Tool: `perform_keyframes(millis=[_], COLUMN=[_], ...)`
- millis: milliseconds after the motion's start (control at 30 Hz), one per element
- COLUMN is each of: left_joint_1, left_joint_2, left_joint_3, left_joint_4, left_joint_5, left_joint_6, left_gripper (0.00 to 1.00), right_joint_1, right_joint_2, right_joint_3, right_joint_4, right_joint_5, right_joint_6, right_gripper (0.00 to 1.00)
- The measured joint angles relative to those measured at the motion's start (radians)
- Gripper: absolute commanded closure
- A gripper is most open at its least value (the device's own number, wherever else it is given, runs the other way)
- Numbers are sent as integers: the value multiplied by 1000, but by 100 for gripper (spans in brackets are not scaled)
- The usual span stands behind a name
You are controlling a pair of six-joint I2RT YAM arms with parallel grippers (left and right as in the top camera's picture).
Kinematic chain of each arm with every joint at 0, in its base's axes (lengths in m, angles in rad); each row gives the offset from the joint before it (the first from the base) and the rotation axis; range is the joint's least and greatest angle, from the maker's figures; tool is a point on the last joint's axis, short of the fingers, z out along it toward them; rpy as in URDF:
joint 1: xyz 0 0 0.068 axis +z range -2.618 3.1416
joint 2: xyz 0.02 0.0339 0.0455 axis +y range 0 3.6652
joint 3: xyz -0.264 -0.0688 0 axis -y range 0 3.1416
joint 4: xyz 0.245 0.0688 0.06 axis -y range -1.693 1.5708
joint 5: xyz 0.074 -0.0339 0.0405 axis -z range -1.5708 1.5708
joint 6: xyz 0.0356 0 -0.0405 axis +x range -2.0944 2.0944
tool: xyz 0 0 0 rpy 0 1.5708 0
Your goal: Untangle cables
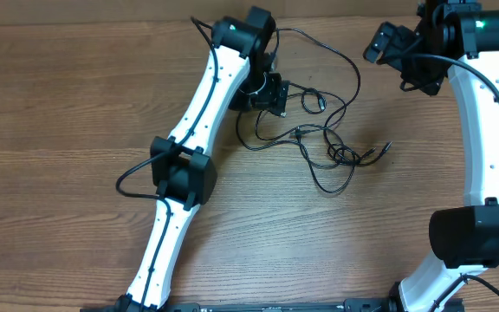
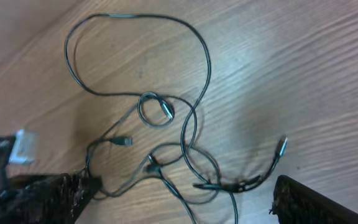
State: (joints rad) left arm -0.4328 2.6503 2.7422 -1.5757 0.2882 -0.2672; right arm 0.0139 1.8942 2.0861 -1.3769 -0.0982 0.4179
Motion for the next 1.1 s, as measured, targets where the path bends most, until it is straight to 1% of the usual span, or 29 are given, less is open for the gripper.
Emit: perform_keyframes(millis=[33,167,233,267,300,367,400,533,633,700,833,867,900,967,1033,1100], left_joint_1=[-3,-20,-32,-37,-39,-46,-47,-48,-43,-37,-18,-10,-7,-2,5,4], left_joint_2=[12,49,54,54,54,54,54,54,54,55,41,14,-16,-120,-291,-414], left_joint_3=[0,0,0,0,0,0,0,0,10,50,233,297,318,328,351,370], left_joint_4=[3,4,6,7,10,11,12,5,-22,-32,-6,19,35,114,163,178], left_joint_5=[4,13,16,16,16,15,15,16,51,105,233,270,285,311,322,321], left_joint_6=[7,29,39,43,46,56,61,68,68,69,68,68,69,69,68,69], left_gripper=[37,38,42,47,68,93,96,96,96,96,96,96,96,96,96,96], right_joint_1=[0,1,1,1,1,1,1,1,1,1,1,1,1,1,1,1], right_joint_2=[0,0,0,0,0,0,0,0,0,0,0,0,0,0,0,0], right_joint_3=[0,0,0,0,0,0,0,0,0,0,0,0,0,0,0,0], right_joint_4=[-7,-17,-17,-17,-16,-17,-17,-18,-22,-27,-32,-32,-32,-32,-34,-33], right_joint_5=[-2,-2,-2,-3,-2,-2,-3,-5,-8,-10,-10,-10,-9,-10,-10,-18], right_joint_6=[0,0,0,0,0,0,0,0,0,0,0,0,0,0,1,0], right_gripper=[0,0,0,0,0,0,0,0,0,0,0,0,0,0,0,0])
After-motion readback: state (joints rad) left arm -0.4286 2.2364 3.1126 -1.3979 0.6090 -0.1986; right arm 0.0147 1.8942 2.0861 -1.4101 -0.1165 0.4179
